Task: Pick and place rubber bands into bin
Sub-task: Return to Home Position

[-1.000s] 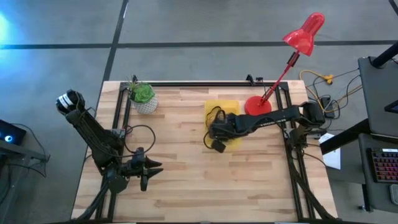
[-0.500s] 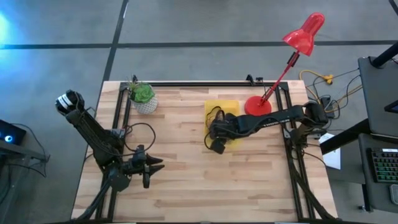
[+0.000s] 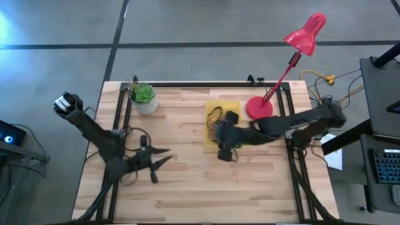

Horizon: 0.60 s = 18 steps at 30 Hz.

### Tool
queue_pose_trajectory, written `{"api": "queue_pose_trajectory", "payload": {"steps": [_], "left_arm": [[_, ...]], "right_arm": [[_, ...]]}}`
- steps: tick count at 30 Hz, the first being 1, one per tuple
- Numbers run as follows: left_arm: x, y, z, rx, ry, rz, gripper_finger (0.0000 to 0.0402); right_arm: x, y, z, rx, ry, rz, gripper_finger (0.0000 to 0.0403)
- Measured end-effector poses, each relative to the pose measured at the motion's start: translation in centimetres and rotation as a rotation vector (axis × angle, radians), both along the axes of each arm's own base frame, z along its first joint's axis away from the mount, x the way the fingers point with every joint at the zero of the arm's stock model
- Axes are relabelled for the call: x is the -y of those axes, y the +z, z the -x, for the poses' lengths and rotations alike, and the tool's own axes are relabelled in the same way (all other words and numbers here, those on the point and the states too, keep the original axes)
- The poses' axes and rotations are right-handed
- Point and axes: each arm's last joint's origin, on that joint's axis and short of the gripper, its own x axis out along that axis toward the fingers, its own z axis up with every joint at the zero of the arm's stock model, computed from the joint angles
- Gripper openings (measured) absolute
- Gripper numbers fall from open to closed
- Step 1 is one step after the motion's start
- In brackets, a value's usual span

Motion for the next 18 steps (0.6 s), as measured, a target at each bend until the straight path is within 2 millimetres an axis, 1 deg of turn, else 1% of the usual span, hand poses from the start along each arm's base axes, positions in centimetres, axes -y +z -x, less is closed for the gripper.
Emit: {"api": "queue_pose_trajectory", "payload": {"steps": [1,2,4,5,6,7,9,12,15,18], "left_arm": [[-0.5,0.8,-0.8,0.013,-0.029,-0.071,0.0104],[-1.1,1.8,-1.6,0.047,-0.098,-0.141,0.0104],[-2.5,3.5,-3.2,0.182,-0.276,-0.274,0.0104],[-3.4,4.2,-3.9,0.251,-0.335,-0.313,0.0104],[-4.3,4.8,-4.7,0.309,-0.358,-0.325,0.0104],[-5.3,5.3,-5.4,0.341,-0.337,-0.328,0.0104],[-7.1,5.7,-6.5,0.335,-0.225,-0.292,0.0104],[-9.0,6.1,-7.9,0.334,-0.056,-0.225,0.0104],[-9.8,5.4,-8.5,0.274,0.087,-0.210,0.0104],[-9.9,3.5,-8.4,0.147,0.158,-0.279,0.0104]], "right_arm": [[-0.4,0.9,0.7,0.041,-0.012,0.038,0.0169],[-0.9,1.7,1.6,0.078,-0.033,0.076,0.0168],[-1.3,2.7,3.7,0.128,-0.084,0.155,0.0165],[-1.4,3.0,4.8,0.157,-0.107,0.185,0.0164],[-1.4,3.4,5.9,0.180,-0.123,0.207,0.0163],[-1.4,3.5,7.0,0.196,-0.127,0.217,0.0162],[-1.3,3.9,9.2,0.235,-0.118,0.200,0.0161],[-1.0,3.9,12.2,0.291,-0.093,0.157,0.0159],[-0.4,2.9,14.9,0.370,-0.062,0.124,0.0160],[0.5,1.4,17.3,0.474,-0.049,0.081,0.0162]]}}
